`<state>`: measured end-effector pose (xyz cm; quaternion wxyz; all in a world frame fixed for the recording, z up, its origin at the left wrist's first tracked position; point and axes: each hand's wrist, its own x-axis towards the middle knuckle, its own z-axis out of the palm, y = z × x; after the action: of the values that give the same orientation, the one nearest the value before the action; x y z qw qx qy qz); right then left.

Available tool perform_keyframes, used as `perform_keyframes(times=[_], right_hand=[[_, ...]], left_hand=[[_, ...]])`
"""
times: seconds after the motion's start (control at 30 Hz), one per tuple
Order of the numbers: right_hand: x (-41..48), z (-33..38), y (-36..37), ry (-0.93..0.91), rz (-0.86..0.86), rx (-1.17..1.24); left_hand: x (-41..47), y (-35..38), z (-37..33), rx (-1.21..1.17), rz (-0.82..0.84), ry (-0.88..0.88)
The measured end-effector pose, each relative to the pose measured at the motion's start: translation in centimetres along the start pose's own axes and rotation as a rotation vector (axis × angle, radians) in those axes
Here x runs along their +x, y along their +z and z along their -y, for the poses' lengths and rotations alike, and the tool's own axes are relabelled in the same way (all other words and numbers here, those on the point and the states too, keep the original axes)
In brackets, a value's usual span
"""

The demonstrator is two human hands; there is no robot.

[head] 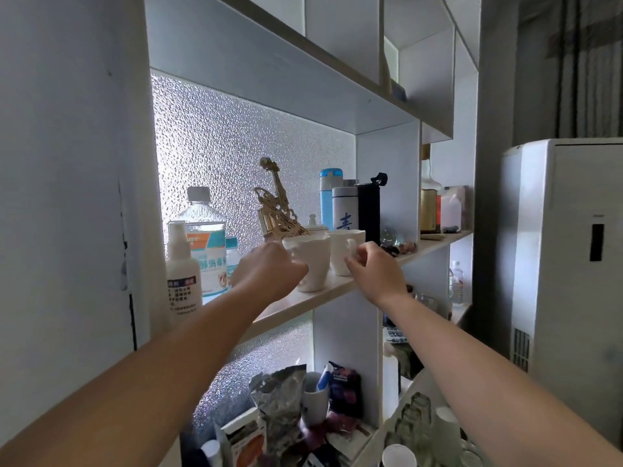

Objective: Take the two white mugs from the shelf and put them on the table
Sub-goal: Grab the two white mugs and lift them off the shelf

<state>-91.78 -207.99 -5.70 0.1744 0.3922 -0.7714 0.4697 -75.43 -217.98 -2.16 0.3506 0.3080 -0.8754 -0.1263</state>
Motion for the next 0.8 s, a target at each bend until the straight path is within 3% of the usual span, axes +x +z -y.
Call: perform_keyframes(times=[0.47, 0.8], right_hand=[[1.3, 0.1, 1.7, 0.068, -0.102, 0.142], [-0.1, 0.2, 0.0, 0.021, -0.217, 0.181]], left_hand=[[0.0, 0.1, 0.2, -0.268, 0.042, -0.121], [-0.3, 0.3, -0.3, -0.730, 0.108, -0.250]])
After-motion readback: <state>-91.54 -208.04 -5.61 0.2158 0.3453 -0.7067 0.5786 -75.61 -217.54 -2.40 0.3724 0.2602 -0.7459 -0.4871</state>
